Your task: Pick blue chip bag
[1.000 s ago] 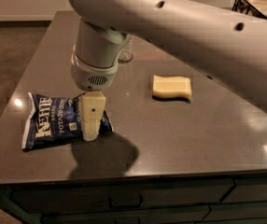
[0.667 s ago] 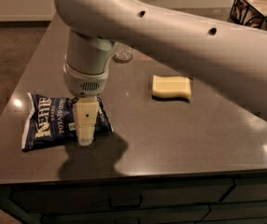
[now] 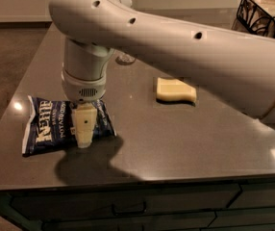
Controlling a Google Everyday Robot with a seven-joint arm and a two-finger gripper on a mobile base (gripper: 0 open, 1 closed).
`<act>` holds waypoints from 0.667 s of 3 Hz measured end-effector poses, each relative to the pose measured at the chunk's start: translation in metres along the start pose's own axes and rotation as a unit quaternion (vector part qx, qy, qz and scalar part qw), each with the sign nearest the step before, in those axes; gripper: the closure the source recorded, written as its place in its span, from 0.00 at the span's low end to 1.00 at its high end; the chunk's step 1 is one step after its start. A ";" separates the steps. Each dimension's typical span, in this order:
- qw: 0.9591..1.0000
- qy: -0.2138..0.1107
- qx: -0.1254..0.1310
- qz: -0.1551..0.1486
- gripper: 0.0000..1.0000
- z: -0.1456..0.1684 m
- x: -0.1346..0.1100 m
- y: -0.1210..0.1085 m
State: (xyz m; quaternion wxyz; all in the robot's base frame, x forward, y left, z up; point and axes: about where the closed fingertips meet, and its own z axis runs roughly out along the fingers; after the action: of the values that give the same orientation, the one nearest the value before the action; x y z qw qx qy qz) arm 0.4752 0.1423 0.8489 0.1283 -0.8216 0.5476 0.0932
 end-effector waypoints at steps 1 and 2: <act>1.000 -0.010 0.002 -0.006 0.40 -0.011 -0.002 -0.002; 0.999 -0.031 0.015 -0.021 0.64 -0.037 -0.006 0.000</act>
Offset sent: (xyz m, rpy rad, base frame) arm -0.0047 -0.0146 0.0719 0.1354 -0.0380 0.0702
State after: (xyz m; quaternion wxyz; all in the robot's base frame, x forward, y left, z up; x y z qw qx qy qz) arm 0.4732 0.1363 0.8862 0.1597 -0.8273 0.5278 0.1076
